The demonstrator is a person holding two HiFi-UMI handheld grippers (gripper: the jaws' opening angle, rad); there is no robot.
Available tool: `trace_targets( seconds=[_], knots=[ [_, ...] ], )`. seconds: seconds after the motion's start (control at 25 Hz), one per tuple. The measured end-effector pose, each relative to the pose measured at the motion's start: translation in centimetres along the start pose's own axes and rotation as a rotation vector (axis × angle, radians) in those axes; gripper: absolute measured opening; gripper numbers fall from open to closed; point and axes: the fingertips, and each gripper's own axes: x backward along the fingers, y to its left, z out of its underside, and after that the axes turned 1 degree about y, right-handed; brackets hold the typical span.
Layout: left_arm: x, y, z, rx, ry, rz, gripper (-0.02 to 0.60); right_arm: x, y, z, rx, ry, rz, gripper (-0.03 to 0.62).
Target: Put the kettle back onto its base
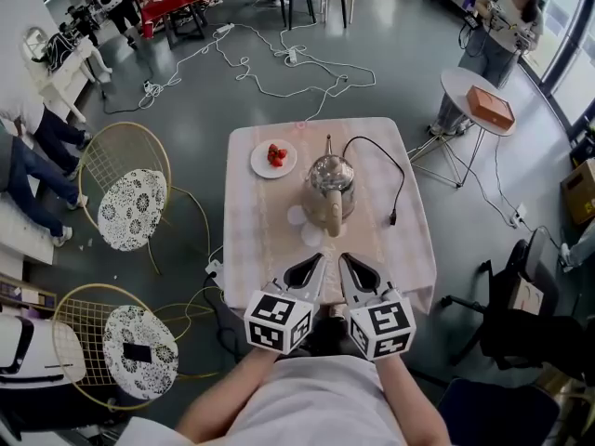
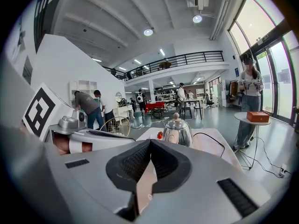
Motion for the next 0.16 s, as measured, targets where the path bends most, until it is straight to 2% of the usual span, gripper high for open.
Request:
trace_targets(
  seconds=[0.16],
  knots=[
    [0.13, -0.03, 0.25, -0.002, 0.005, -0.002, 0.006, 0.12, 0.21, 0.16, -0.002, 0.004, -0.003, 0.005]
  ],
)
